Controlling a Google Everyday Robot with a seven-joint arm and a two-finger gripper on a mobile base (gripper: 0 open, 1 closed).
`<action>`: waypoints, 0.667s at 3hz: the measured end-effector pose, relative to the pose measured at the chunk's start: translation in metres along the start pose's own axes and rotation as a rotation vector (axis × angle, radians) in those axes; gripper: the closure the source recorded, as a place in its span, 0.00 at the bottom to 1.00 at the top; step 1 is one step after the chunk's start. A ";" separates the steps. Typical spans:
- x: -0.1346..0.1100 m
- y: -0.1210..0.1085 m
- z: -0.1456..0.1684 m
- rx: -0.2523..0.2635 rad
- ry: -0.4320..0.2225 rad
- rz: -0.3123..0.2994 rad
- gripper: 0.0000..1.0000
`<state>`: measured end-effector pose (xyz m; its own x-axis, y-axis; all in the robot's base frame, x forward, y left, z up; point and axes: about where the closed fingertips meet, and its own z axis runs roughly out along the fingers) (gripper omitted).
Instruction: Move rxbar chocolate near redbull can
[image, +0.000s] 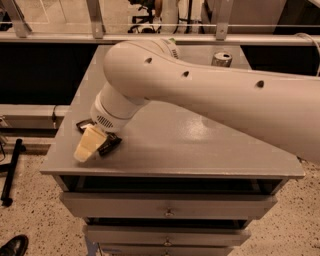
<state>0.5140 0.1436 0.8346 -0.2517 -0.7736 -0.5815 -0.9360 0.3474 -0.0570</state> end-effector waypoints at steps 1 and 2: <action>0.007 0.003 0.006 0.025 0.018 0.026 0.39; 0.009 0.002 0.005 0.031 0.023 0.034 0.61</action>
Offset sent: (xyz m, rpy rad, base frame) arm 0.0048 -0.0194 -0.0181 -0.0383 0.0072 -0.1004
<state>0.5110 0.1401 0.8248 -0.2888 -0.7728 -0.5652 -0.9188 0.3897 -0.0633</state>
